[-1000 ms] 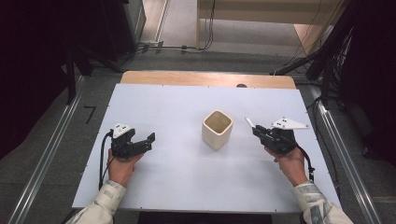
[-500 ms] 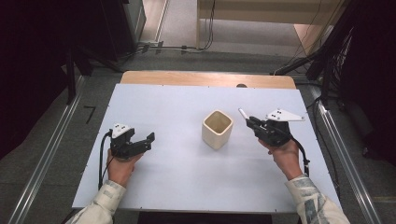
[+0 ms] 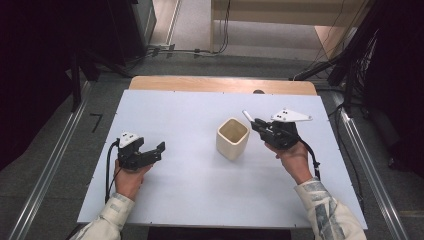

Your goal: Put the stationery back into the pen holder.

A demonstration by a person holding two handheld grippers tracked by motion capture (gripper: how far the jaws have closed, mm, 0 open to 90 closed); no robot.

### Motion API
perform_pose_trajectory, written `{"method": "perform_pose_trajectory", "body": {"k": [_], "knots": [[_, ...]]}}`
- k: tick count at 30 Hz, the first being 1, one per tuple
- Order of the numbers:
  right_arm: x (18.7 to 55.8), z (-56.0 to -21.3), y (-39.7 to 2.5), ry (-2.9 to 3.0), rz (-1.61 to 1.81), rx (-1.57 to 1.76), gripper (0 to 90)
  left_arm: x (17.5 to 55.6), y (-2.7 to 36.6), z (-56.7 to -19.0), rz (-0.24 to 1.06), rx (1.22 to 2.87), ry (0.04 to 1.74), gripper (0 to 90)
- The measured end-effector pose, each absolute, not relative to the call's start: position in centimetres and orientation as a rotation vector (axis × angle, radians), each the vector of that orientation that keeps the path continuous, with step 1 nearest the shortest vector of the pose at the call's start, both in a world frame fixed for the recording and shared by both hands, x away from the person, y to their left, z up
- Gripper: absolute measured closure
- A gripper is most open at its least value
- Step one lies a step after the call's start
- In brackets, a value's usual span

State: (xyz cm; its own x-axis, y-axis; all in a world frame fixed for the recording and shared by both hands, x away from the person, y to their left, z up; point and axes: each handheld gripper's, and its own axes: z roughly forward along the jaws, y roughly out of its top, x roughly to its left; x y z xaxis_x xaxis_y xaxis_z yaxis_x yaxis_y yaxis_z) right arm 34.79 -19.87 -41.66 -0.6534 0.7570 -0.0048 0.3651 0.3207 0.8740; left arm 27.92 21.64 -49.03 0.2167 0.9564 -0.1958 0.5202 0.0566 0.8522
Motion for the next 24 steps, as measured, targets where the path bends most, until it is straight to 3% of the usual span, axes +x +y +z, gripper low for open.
{"method": "perform_pose_trajectory", "body": {"k": [24], "knots": [[36.7, -40.0, -16.0, 2.206, 1.313, 0.955, 76.2, 28.0, 21.7, -49.0, 0.602, 1.596, 1.429, 17.0]]}}
